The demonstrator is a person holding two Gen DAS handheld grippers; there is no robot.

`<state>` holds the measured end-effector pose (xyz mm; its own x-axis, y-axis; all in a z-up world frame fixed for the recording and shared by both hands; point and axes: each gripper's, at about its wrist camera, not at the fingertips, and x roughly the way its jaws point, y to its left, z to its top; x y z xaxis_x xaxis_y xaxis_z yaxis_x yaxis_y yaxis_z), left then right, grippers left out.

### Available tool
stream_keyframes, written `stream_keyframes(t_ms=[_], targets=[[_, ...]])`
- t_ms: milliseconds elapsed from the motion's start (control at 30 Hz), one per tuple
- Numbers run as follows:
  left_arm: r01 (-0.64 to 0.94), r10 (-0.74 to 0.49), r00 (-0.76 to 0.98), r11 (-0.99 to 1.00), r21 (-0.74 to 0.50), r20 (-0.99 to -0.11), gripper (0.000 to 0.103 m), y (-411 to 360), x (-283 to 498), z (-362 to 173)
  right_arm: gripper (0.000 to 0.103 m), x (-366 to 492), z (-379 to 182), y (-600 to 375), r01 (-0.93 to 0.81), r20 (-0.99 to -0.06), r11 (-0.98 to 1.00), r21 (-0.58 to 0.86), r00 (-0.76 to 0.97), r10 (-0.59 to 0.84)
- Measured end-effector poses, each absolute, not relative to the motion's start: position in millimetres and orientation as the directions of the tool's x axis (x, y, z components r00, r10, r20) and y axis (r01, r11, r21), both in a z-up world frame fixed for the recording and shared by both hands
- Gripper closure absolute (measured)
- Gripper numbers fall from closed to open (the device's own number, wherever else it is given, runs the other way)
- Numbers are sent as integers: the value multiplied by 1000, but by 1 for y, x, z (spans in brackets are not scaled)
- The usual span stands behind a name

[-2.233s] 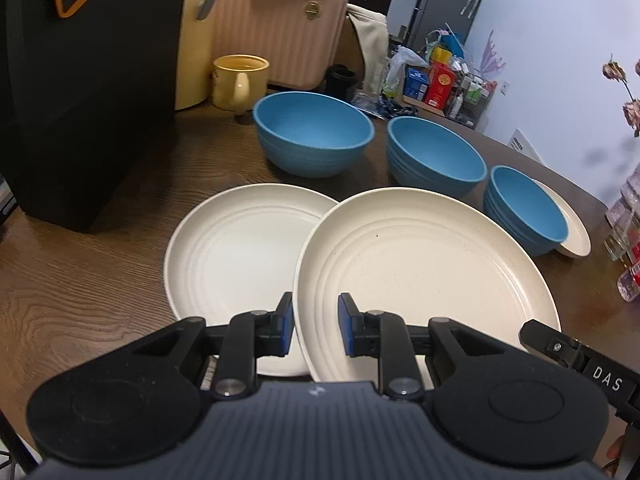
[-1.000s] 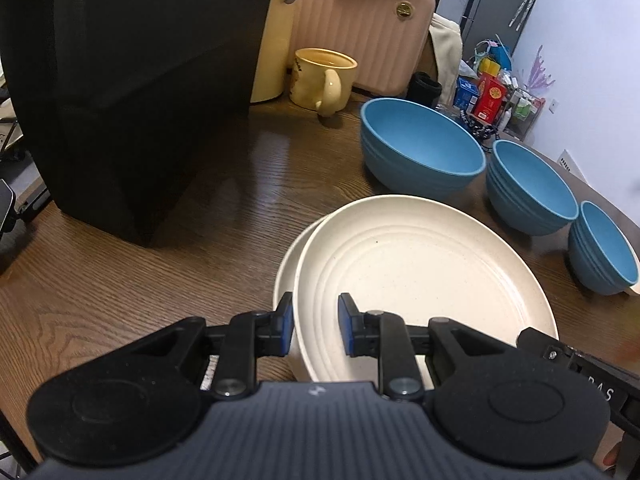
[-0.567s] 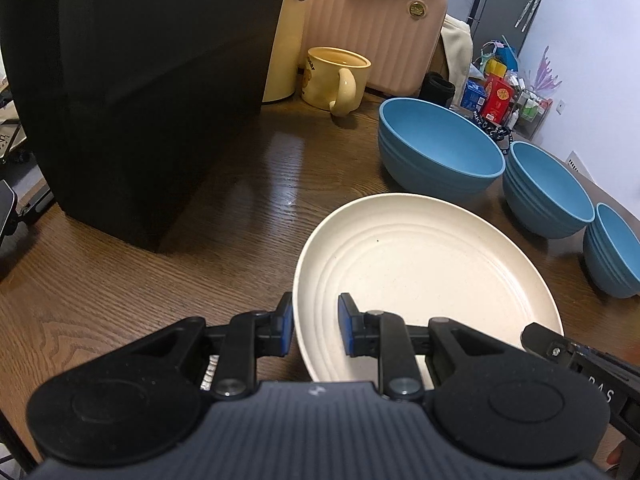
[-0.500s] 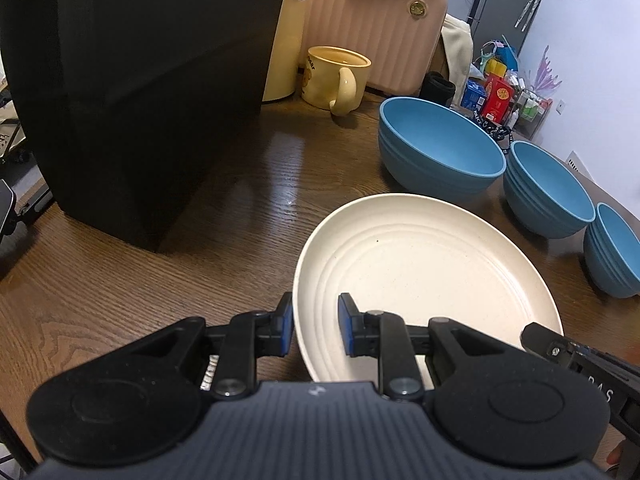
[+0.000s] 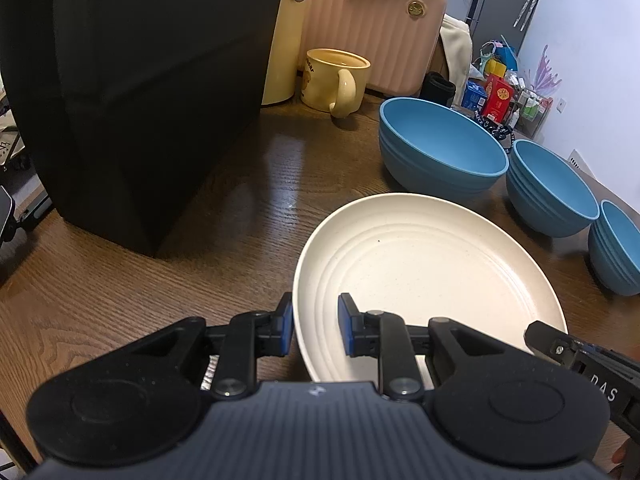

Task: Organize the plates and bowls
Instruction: 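Hold the stacked cream plates with the left tool while the right tool keeps its plate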

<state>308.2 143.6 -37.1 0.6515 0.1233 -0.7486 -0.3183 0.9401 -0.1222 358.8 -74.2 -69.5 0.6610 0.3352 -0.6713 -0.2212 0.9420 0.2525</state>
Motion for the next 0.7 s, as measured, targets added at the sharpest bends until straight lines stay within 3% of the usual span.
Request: stream_keyframes(t_ms=[700], targets=[[-306, 133, 667, 946, -107, -733, 80, 142, 309, -41, 89, 353, -66, -66, -241, -669, 955, 172, 683, 293]])
